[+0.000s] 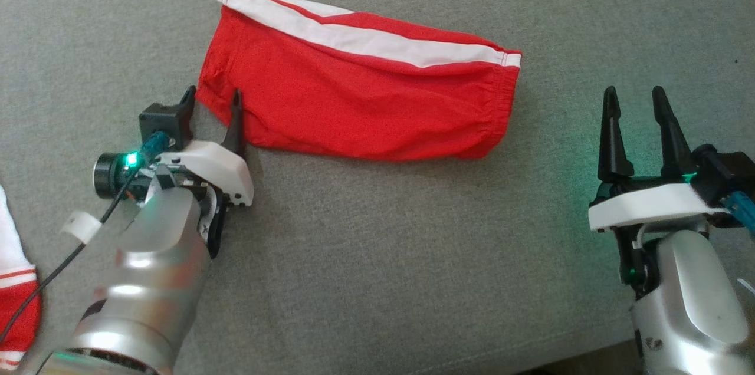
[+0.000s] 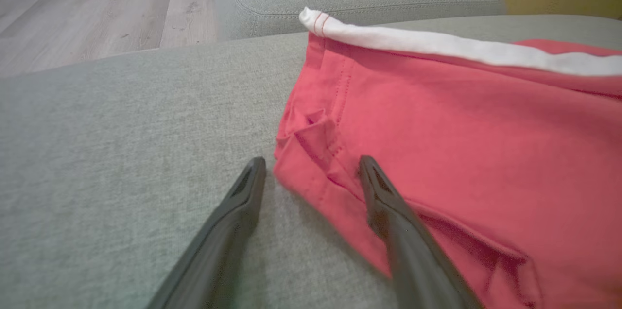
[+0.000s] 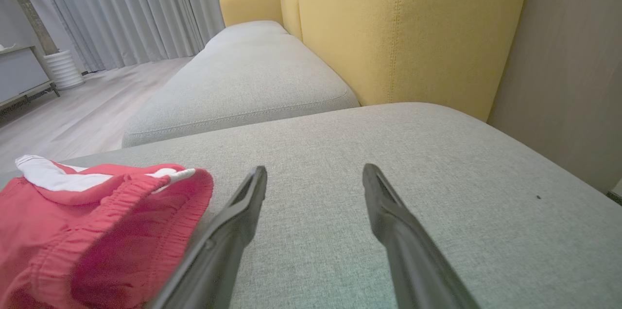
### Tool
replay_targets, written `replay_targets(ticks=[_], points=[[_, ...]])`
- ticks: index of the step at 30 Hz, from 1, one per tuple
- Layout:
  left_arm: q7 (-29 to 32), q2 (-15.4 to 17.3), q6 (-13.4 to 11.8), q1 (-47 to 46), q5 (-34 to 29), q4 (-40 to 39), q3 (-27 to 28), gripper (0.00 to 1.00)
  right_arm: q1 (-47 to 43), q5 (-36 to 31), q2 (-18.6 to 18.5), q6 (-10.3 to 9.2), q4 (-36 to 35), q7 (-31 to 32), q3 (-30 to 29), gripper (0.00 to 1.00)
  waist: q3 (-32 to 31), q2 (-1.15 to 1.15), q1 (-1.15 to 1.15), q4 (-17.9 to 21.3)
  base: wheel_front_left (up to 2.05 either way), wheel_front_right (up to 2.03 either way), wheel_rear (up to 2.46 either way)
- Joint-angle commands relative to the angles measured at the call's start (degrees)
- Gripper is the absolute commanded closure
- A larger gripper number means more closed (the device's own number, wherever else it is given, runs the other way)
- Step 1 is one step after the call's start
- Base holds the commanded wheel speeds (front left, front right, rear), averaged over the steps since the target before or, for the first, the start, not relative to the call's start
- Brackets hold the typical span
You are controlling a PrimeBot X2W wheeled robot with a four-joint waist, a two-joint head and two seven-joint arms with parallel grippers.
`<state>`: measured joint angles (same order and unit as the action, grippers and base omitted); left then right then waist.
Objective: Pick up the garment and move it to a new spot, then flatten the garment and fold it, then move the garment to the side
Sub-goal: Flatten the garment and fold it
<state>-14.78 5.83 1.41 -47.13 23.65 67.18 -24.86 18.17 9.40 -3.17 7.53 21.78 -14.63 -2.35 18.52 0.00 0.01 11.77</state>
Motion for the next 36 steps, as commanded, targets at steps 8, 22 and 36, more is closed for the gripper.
replay_targets(ticks=[8, 22, 36], points=[[0.2, -0.1, 1.7, -1.3, 1.2, 3.5, 0.5, 1.00, 0.1, 0.1, 0.3, -0.04, -0.8, -0.4, 1.8, 0.00, -0.6, 0.00, -0.01, -0.8, 0.00, 0.00, 0.00], [-0.2, -1.0, -1.5, 20.2, 2.3, -16.9, 9.6, 1.00, -6.9, 1.3, 0.3, -0.04, 3.8, -0.4, 3.8, 0.00, -11.6, 0.00, -0.01, -8.5, 0.00, 0.00, 0.00], [-0.2, -2.8, -2.8, 34.6, -3.3, -33.4, 14.3, 0.00, -4.6, 7.8, 0.3, -0.04, 2.7, -0.4, 14.5, 0.00, -11.5, 0.00, -0.01, -15.0, 0.00, 0.00, 0.00]])
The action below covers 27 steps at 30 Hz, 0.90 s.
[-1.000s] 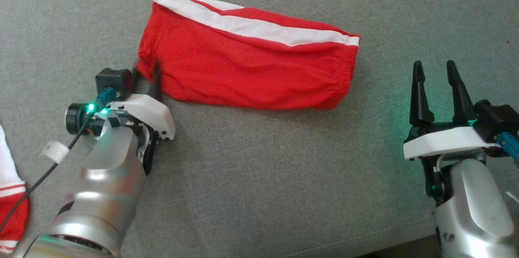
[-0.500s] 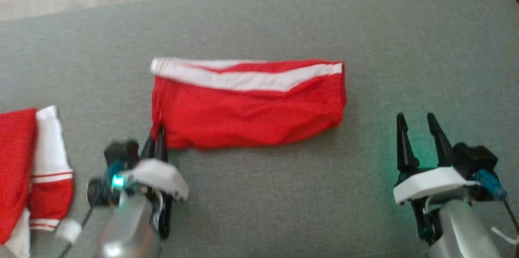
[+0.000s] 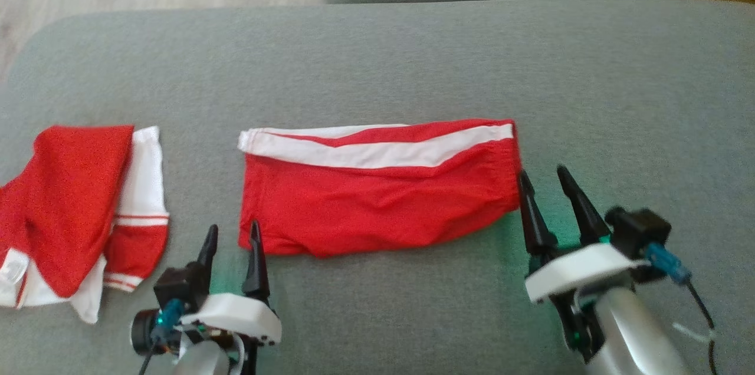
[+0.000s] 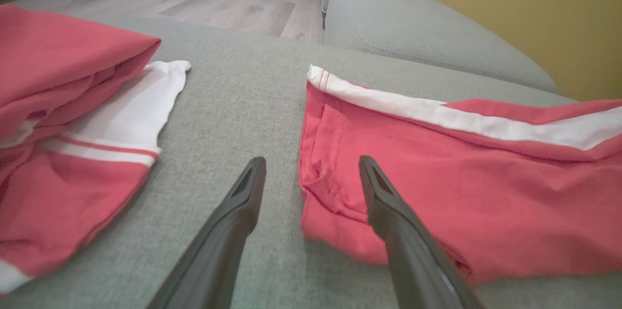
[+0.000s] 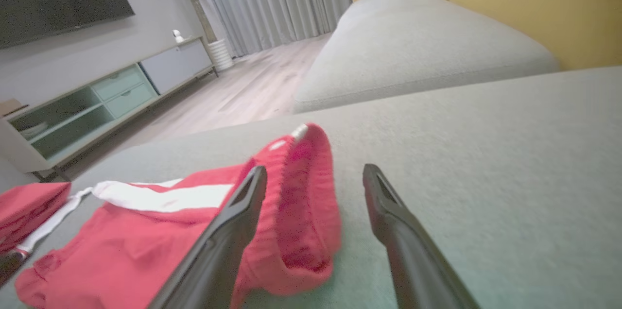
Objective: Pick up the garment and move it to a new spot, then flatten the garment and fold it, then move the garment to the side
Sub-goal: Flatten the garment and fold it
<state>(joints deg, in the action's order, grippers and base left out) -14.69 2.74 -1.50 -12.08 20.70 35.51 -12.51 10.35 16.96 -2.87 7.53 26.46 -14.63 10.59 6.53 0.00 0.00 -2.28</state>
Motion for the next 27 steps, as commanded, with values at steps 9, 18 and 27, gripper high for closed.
replay_targets(ticks=[9, 18, 27], points=[[-0.3, 0.2, 0.5, 1.4, 0.5, -3.9, -2.5, 0.00, 7.6, -0.8, 0.0, -0.04, 6.7, -0.4, 0.8, 0.00, 1.8, 0.00, 0.00, -5.7, 0.00, 0.00, 0.00], [-0.3, 0.1, 0.5, 1.6, 0.3, -4.1, -3.3, 0.00, 7.9, 4.5, 0.0, -0.04, 17.3, -0.4, 1.4, 0.00, 2.7, 0.00, 0.00, -6.6, 0.00, 0.00, 0.00], [-0.3, 0.1, 0.8, 1.8, -0.4, -3.8, -3.0, 0.00, 8.0, 14.1, 0.0, -0.04, 19.5, -0.4, 5.7, 1.00, 2.0, 0.00, 0.00, -5.9, 0.00, 0.00, 0.00]])
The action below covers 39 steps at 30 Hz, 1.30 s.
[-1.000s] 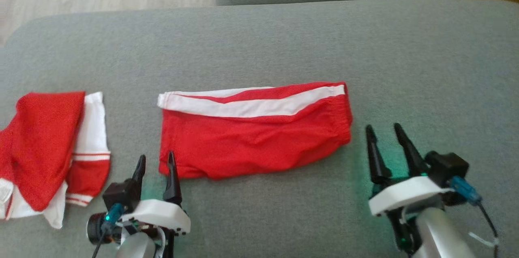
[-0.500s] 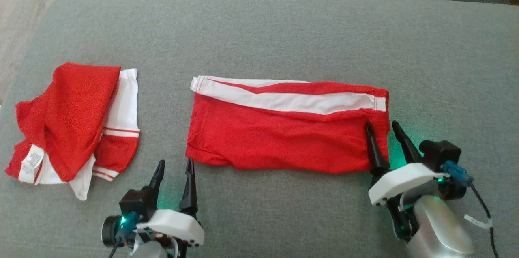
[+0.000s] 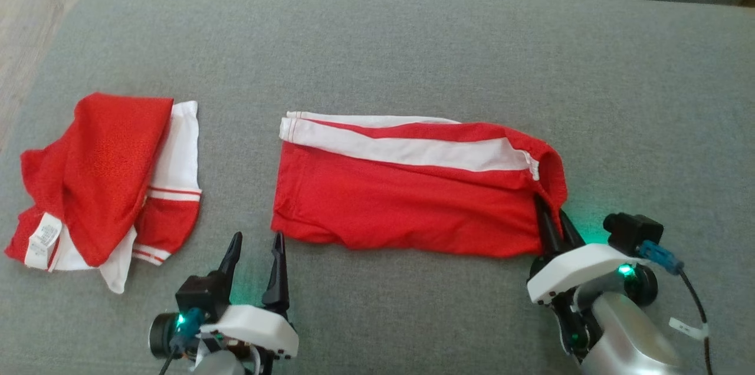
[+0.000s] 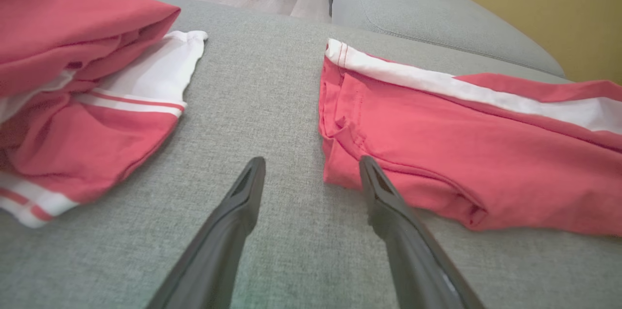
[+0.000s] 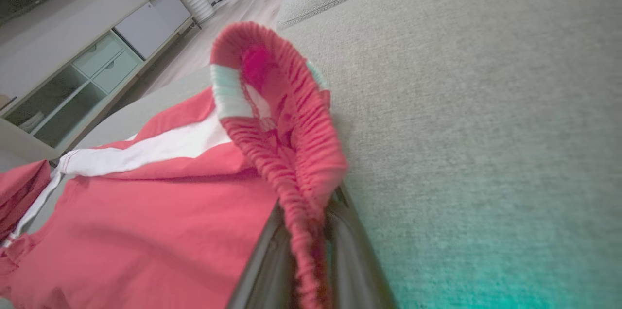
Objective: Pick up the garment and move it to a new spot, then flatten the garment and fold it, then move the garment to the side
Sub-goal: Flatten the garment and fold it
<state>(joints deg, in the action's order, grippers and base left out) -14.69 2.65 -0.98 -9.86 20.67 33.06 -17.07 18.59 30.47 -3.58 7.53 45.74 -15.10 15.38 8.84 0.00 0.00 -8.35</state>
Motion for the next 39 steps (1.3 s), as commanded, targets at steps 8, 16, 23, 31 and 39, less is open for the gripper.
replay_targets(ticks=[8, 16, 23, 31, 39], points=[[-0.3, 0.2, 1.1, 1.6, -1.5, -0.8, 2.6, 0.00, -0.9, -0.2, -2.3, -0.04, -0.6, 0.1, -8.4, 1.00, -2.9, 0.00, 0.00, 1.6, 0.00, 0.00, 0.00], [-0.3, 0.2, 1.5, 3.2, -1.0, -0.2, 1.4, 0.00, -1.0, 1.7, -1.9, -0.04, -5.3, 0.2, -7.6, 1.00, -4.8, 0.00, 0.00, 2.3, 0.00, 0.00, 0.00], [-0.3, 0.2, 1.7, 3.5, -0.8, 0.7, 0.1, 0.00, -0.7, 9.3, 0.1, -0.04, -14.2, 4.6, 5.4, 1.00, -6.1, 0.00, 0.00, -0.3, 0.00, 0.00, 0.00], [-0.3, 0.2, 1.7, 3.6, -1.1, 1.6, -0.4, 0.00, 3.8, 8.8, 0.7, -0.04, -12.0, 4.6, 12.5, 1.00, -5.9, 0.00, 0.00, -6.5, 0.00, 0.00, 0.00], [-0.3, 0.2, 1.3, 3.4, -0.9, 1.9, 0.6, 0.00, 7.9, 6.9, 0.7, -0.04, -6.2, 1.5, 17.9, 0.00, -5.5, 0.00, 0.00, -7.5, 0.00, 0.00, 0.00]])
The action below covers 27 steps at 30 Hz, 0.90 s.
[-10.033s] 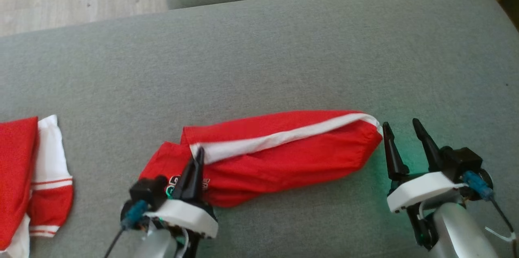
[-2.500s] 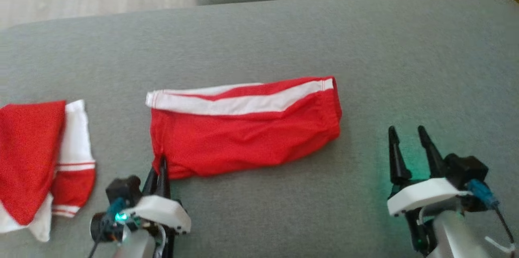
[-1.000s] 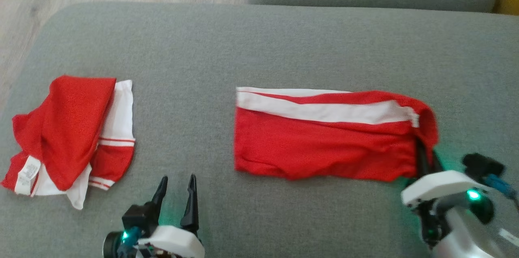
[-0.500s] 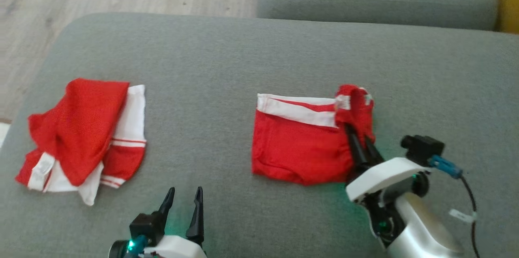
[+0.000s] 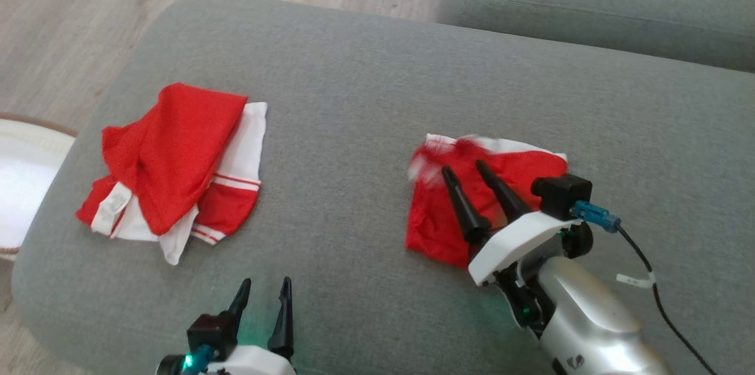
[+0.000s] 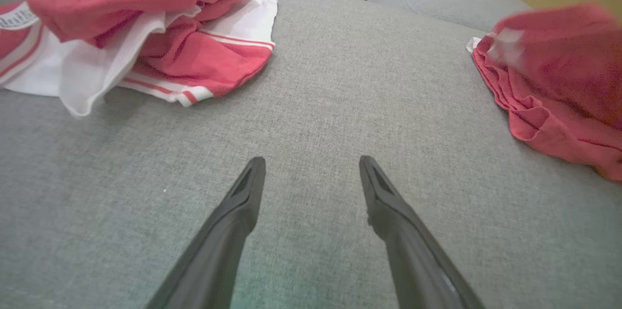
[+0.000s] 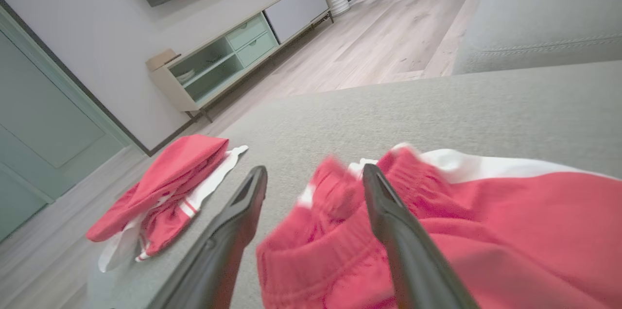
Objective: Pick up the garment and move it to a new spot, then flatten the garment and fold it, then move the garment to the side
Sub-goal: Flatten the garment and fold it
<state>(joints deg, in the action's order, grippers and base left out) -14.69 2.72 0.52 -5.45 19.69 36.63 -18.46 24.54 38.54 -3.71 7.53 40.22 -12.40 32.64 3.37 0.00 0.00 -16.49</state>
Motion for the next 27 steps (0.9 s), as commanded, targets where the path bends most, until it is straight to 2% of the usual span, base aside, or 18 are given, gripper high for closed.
replay_targets(ticks=[1, 5, 12, 19, 27], points=[[-0.3, 0.2, -0.3, -1.0, 0.2, -1.9, 2.4, 0.00, 2.1, -1.8, 0.8, -0.04, -0.2, -1.6, 0.3, 0.00, 0.0, 0.00, 0.00, 1.1, 0.00, 0.00, 0.00], [-0.3, 0.2, -0.6, -0.9, 0.1, -3.5, 3.3, 0.00, 2.0, -8.0, 0.8, -0.04, 0.7, -2.5, -3.0, 0.00, -0.3, 0.00, 0.00, 3.7, 0.00, 0.00, 0.00], [-0.3, 0.2, -1.1, -1.5, -3.7, -8.4, 5.7, 0.00, -5.3, -23.6, 0.7, -0.04, -8.6, -2.6, -19.2, 0.00, -0.7, 0.00, 0.00, 8.2, 0.00, 0.00, 0.00], [-0.3, 0.2, -0.8, 0.4, -9.0, -12.9, 7.8, 0.00, -12.7, -29.9, 0.8, -0.04, -13.2, -2.6, -26.6, 0.00, -1.9, 0.00, 0.00, 10.6, 0.00, 0.00, 0.00], [-0.3, 0.2, -0.8, 4.4, -10.2, -14.6, 7.9, 0.00, -17.8, -29.7, 0.8, -0.04, -12.8, -2.6, -27.0, 0.00, -2.7, 0.00, 0.00, 12.5, 0.00, 0.00, 0.00]])
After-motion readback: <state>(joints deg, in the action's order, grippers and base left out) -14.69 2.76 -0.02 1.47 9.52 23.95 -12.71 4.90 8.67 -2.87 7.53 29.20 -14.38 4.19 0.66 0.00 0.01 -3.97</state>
